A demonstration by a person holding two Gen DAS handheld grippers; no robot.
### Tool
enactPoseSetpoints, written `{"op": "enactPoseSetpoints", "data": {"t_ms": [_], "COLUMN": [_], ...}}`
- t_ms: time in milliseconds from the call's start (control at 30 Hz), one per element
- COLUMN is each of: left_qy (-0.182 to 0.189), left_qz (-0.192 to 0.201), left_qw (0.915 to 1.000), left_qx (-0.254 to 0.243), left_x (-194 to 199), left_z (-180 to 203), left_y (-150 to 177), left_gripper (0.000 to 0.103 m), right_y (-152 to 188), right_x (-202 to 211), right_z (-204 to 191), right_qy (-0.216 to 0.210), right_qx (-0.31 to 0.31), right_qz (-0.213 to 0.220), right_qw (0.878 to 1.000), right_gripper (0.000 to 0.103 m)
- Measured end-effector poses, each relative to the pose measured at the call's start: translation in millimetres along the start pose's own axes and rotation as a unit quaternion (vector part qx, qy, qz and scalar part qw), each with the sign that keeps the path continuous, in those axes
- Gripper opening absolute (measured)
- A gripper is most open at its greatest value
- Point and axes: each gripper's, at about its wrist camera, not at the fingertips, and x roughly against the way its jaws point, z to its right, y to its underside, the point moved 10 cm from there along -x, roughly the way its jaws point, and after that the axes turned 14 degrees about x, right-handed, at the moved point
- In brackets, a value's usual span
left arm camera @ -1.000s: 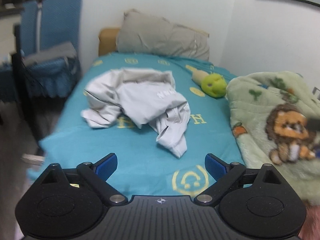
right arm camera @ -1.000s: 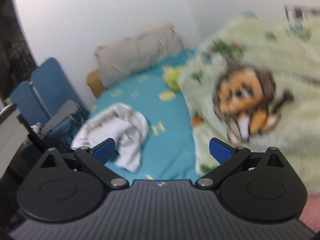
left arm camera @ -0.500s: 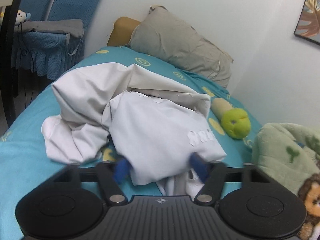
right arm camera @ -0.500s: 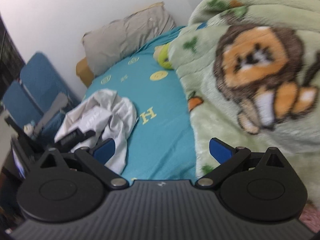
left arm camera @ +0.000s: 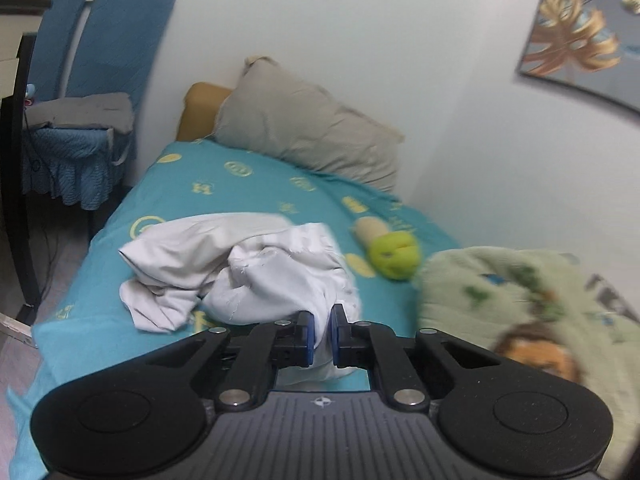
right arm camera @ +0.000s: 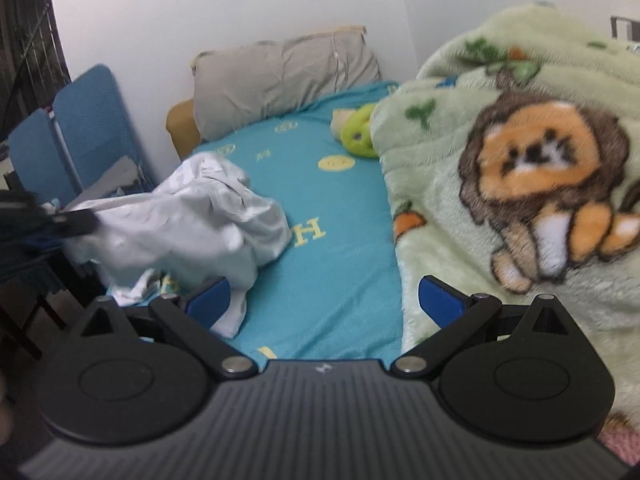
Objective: Fold clothes
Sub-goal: 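Grasp the white T-shirt with the left gripper and lift it, then grasp another edge of the shirt with the right gripper while the left gripper holds it up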
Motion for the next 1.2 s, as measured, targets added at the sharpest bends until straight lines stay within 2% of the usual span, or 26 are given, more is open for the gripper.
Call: {"op": "enactPoseSetpoints", "data": {"t_ms": [100,200,300,367,533,733,800,867,1000,1067,1100,1167,1200], "left_qy": [0.036,0.070,0.080,0.064,0.007,-0.056,-0.064,-0.068,-0.088,-0.112,-0.124,-0.147,-0.158], "left_qz": [0.007,0.013,0.026,0.034,0.040,0.029,0.022,0.017,0.008,-0.001,-0.008,-0.024,-0.032], "left_qw": [0.9993,0.9972,0.9959,0.9969,0.9973,0.9975,0.9972,0.9968,0.9954,0.9935,0.9922,0.9889,0.9868], "left_qx": [0.006,0.024,0.033,0.030,0.062,0.032,0.033,0.039,0.037,0.020,0.011,-0.008,-0.018], "left_x": [49.8,96.7,128.0,132.7,116.6,88.1,76.9,63.7,44.2,33.9,28.8,20.7,17.2], "left_z": [21.6,27.4,16.1,-2.9,-67.6,-118.3,-128.3,-137.2,-151.8,-159.1,-162.7,-169.7,-173.0], "left_y": [4.2,4.1,4.6,5.3,-6.7,-15.8,-17.4,-19.1,-15.5,-8.8,-5.3,3.2,7.4], "left_gripper": [0.007,0.007,0.007,0.007,0.007,0.008,0.008,0.008,0.010,0.010,0.010,0.011,0.011], "right_y": [-5.6,-11.6,-16.3,-14.6,10.9,67.3,81.4,91.6,113.4,121.3,122.7,120.3,116.2], "right_x": [15.5,34.8,58.9,72.1,83.8,75.3,71.1,65.2,47.6,43.6,42.1,41.9,42.0], "right_z": [0.9,2.9,5.3,-0.1,-53.4,-136.6,-156.7,-170.5,-182.8,-183.9,-181.4,-175.0,-170.7], "right_qy": [0.009,0.011,0.004,-0.010,-0.092,-0.197,-0.213,-0.209,-0.177,-0.161,-0.152,-0.145,-0.144], "right_qx": [0.009,0.010,-0.004,-0.004,0.047,0.122,0.149,0.188,0.275,0.306,0.314,0.312,0.302], "right_qz": [0.022,0.039,0.056,0.056,0.011,-0.089,-0.112,-0.120,-0.137,-0.142,-0.147,-0.147,-0.145], "right_qw": [1.000,0.999,0.998,0.998,0.995,0.969,0.959,0.952,0.935,0.928,0.925,0.927,0.931], "right_gripper": [0.102,0.102,0.102,0.102,0.102,0.100,0.096,0.096,0.095,0.081,0.069,0.061,0.051]}}
